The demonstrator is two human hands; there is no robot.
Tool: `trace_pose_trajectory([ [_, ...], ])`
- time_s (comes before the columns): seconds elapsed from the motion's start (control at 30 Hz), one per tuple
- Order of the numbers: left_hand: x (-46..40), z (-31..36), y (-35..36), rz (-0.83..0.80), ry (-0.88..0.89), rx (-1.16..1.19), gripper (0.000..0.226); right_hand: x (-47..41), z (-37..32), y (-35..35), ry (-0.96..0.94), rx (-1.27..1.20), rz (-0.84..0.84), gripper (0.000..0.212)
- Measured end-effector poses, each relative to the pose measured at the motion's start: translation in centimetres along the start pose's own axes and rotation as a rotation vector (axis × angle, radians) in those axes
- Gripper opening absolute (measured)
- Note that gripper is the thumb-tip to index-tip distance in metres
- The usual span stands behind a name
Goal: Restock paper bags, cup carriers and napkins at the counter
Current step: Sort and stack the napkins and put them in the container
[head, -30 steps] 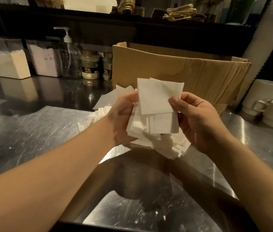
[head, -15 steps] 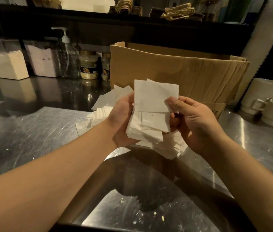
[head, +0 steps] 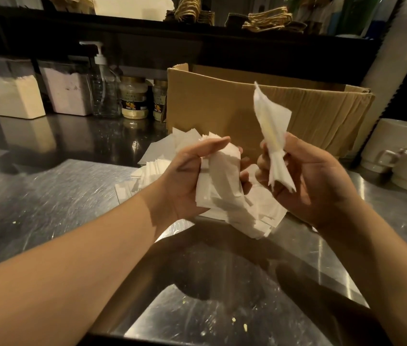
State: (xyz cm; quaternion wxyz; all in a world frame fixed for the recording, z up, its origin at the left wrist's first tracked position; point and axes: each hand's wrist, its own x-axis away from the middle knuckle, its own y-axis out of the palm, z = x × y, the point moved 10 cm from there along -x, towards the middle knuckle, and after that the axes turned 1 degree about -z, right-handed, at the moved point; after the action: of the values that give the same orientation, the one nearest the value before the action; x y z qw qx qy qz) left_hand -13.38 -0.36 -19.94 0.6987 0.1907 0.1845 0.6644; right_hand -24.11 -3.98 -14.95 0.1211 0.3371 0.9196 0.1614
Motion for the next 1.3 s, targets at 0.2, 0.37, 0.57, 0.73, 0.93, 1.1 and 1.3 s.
trace_pose_trajectory([
  [0.2, 0.6, 1.3, -0.3, 0.100, 0.130, -0.042, 0.041, -0.5, 2.3, -1.9, 0.118, 0.153, 0.238, 0.027],
  [0.37, 0.5, 1.3, -0.9, 0.171, 0.129, -0.111, 0.040, -0.5, 2.8, -2.4, 0.148, 0.203, 0.338, 0.018],
  [0.57, -0.2, 1.3, -0.6, 0.107, 0.079, -0.075, 0.070, -0.9, 2.0, -2.7, 0.024, 0.363, 0.336, 0.016],
  [0.73, 0.3, 2.1, -0.6, 0.170, 0.172, -0.098, 0.053, -1.0, 0.6, -3.3, -0.106, 0.355, 0.362, 0.012],
  [0.93, 0.2, -0.1, -0.1, 0.073, -0.031, -0.013, 0.073, -0.6, -1.4, -2.0, -0.153, -0.003, 0.157, 0.026],
  [1.1, 0.0, -0.3, -0.6, 0.093, -0.075, -0.128, 0.078, -0.3, -1.8, -0.8, -0.188, 0.312, 0.081, 0.018],
  [1.3, 0.1, 0.5, -0.2, 0.129, -0.017, -0.263, 0.055, -0.6, -1.0, -0.5, -0.276, 0.667, 0.125, 0.012],
])
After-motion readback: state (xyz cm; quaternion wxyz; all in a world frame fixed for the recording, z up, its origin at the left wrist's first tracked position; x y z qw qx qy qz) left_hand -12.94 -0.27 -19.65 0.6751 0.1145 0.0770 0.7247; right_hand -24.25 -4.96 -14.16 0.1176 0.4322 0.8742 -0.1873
